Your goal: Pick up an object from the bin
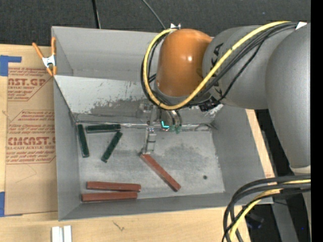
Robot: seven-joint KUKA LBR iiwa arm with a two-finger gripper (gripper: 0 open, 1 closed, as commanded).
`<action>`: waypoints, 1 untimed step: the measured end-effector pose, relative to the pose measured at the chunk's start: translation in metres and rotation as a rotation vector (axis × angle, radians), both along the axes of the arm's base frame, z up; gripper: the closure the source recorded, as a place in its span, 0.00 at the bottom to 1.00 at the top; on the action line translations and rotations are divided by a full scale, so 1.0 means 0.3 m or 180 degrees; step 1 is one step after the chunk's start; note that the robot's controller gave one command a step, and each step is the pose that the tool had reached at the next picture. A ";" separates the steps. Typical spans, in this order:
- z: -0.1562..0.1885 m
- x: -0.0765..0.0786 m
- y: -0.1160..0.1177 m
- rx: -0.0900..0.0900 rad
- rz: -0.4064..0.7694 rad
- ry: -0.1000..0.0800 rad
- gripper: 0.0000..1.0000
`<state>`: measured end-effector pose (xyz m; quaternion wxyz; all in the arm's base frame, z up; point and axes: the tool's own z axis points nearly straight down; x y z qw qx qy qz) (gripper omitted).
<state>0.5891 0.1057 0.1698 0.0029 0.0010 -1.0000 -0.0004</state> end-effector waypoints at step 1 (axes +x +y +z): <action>0.016 0.006 -0.002 0.0003 -0.0005 -0.0025 0.00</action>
Offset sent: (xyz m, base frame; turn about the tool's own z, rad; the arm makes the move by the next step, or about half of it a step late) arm -0.0296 -0.0629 -0.0998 -0.0101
